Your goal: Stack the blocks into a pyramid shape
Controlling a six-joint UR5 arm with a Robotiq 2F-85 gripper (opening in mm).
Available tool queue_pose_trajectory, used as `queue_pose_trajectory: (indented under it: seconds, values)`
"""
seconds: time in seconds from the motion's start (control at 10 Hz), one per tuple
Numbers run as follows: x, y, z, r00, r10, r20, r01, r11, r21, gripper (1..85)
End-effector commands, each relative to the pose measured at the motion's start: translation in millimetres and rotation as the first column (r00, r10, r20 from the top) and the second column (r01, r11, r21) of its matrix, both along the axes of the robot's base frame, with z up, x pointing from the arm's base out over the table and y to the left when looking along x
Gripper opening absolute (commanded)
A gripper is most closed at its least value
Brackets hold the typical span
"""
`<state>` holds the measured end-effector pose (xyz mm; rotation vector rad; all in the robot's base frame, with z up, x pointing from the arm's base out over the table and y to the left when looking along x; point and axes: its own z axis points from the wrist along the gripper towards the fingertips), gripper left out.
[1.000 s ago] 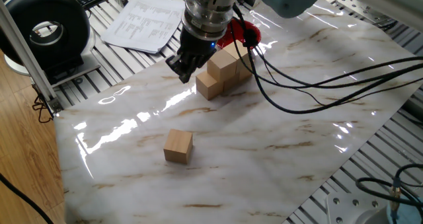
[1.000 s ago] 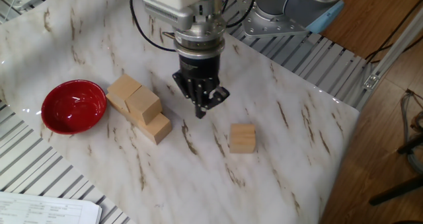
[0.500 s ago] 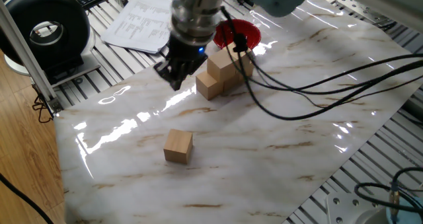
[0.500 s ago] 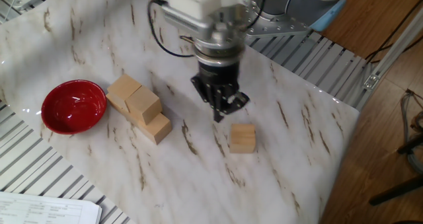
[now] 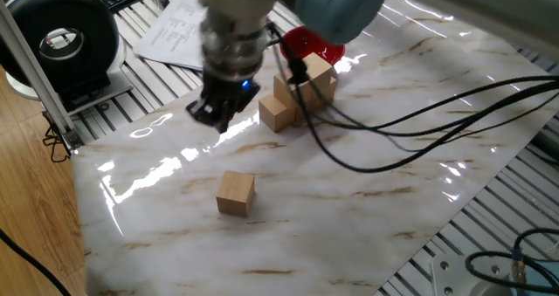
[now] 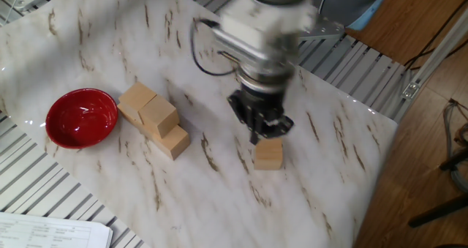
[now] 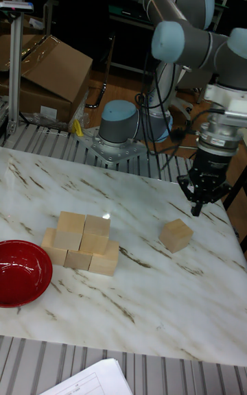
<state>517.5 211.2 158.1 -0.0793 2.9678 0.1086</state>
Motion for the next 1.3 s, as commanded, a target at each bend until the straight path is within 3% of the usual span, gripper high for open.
queue_pose_trajectory:
  seconds: [0.0,0.1,0.3,0.5,0.8,1.2]
  values:
    - [1.1,36.9,-3.5,0.992,0.126,0.029,-0.124,0.991,-0.053,1.0]
    - [7.5,26.6,-2.0,0.976,0.207,0.059,-0.198,0.971,-0.138,1.0]
    - [3.1,21.1,-7.8,0.959,0.269,0.087,-0.252,0.953,-0.17,1.0]
    - [-8.1,10.8,-16.4,0.95,0.296,0.1,-0.28,0.948,-0.148,1.0]
    - [-31.6,-6.6,-20.6,0.941,0.327,0.087,-0.306,0.932,-0.195,1.0]
    - [-34.5,-6.8,-34.4,0.932,0.354,0.082,-0.33,0.92,-0.213,1.0]
